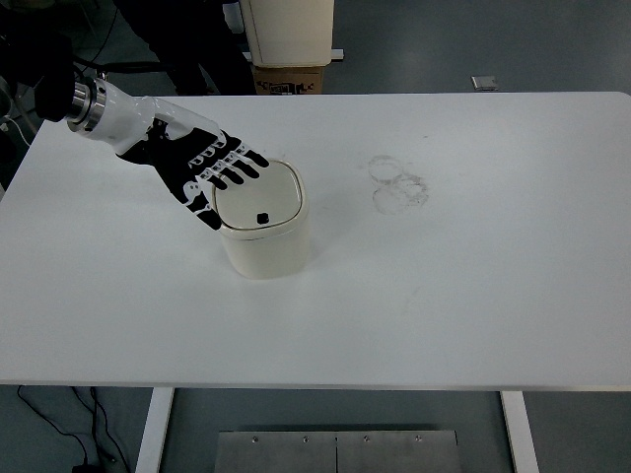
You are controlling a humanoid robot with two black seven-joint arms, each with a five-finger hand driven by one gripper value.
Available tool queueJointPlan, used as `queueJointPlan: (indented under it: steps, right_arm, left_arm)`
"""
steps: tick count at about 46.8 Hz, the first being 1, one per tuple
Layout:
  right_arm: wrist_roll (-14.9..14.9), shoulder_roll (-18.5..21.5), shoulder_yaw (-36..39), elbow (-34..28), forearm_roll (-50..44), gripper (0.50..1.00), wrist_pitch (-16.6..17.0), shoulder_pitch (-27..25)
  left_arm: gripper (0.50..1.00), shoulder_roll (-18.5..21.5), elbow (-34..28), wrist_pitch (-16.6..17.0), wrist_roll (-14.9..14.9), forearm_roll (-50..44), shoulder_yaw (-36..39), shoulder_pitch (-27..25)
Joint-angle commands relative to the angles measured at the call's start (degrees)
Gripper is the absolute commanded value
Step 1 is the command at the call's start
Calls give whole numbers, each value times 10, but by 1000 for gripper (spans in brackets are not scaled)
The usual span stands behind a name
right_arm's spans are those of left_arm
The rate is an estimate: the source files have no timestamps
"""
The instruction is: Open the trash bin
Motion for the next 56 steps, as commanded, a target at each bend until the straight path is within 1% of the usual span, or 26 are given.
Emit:
queueJointPlan:
  steps: [1,8,22,37,44,56]
  right_arm:
    - [-1,0,0,0,0,991,0,0]
    - [0,0,0,0,0,991,0,0]
    - [0,0,0,0,0,991,0,0]
    - [-1,0,0,0,0,991,0,0]
    - [0,0,0,0,0,991,0,0]
    - [-1,0,0,0,0,991,0,0]
  left_arm:
    - [1000,-4,-1,0,8,0,0,-1]
    - [1000,-9,-1,0,25,0,0,-1]
    - [1000,-26,0,0,26,1,1,8]
    - [1000,-33,0,0,26,1,11,8]
    - [1000,-39,0,0,30,1,12,9]
    - [1000,-48,0,0,30,1,11,18]
